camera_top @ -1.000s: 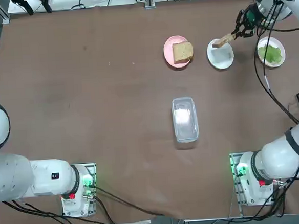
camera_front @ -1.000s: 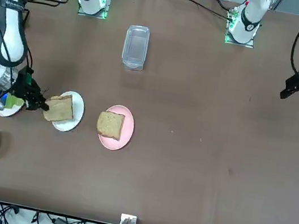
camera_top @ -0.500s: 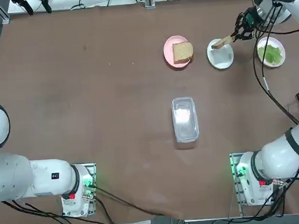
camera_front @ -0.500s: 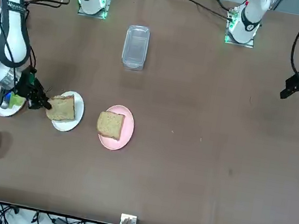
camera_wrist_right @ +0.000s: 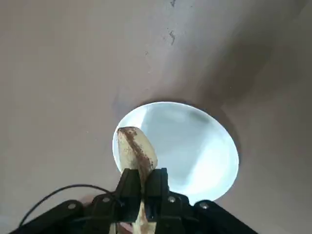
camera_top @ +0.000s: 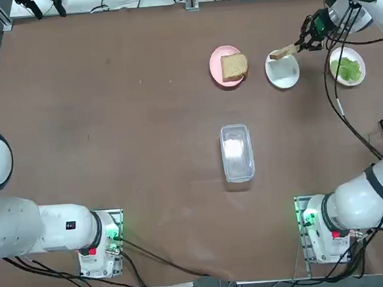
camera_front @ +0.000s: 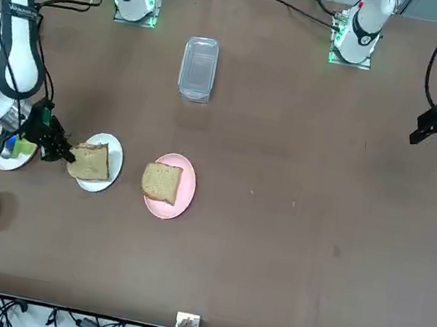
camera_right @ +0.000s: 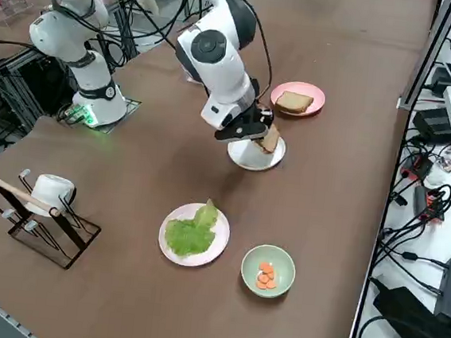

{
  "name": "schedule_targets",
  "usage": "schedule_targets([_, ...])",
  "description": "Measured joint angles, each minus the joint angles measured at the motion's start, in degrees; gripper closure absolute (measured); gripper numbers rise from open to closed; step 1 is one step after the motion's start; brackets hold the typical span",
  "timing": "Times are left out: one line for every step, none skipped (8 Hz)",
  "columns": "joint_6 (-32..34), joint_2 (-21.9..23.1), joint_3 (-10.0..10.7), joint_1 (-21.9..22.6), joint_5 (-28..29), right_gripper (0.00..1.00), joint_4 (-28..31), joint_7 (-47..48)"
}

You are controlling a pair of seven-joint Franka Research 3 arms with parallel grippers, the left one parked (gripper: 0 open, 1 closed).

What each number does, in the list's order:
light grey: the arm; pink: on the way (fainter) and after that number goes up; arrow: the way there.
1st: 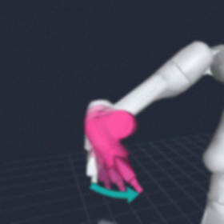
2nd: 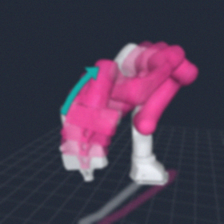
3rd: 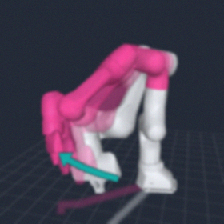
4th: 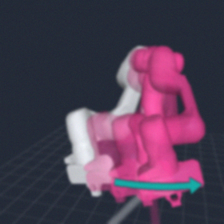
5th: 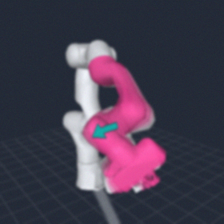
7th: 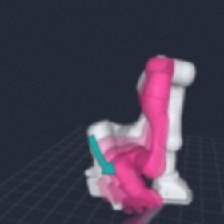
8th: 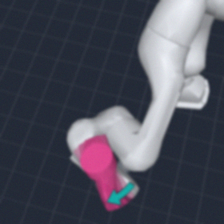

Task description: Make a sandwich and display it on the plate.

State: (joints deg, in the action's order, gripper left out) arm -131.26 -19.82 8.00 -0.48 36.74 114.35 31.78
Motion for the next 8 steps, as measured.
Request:
schedule_targets([-0.1, -0.2, -0.1, 0.0, 0.1, 0.92, 0.0, 0.0])
schedule_targets([-0.3, -0.3, -0.1, 0.0, 0.1, 0.92, 0.1, 0.0])
schedule_targets([-0.7, -0.4, -0.1, 0.0, 0.2, 0.92, 0.1, -0.3])
schedule_targets([-1.1, -0.7, -0.1, 0.0, 1.2, 0.92, 0.1, -1.2])
schedule_targets([-1.4, -1.1, -0.1, 0.0, 2.8, 0.92, 0.2, -2.9])
schedule_targets([-1.6, -1.5, -0.1, 0.0, 4.0, 0.92, 0.2, -4.6])
schedule_targets([-1.7, -1.9, -0.1, 0.0, 4.4, 0.92, 0.2, -5.4])
schedule_targets([-1.8, -2.1, -0.1, 0.0, 4.5, 0.92, 0.2, -5.6])
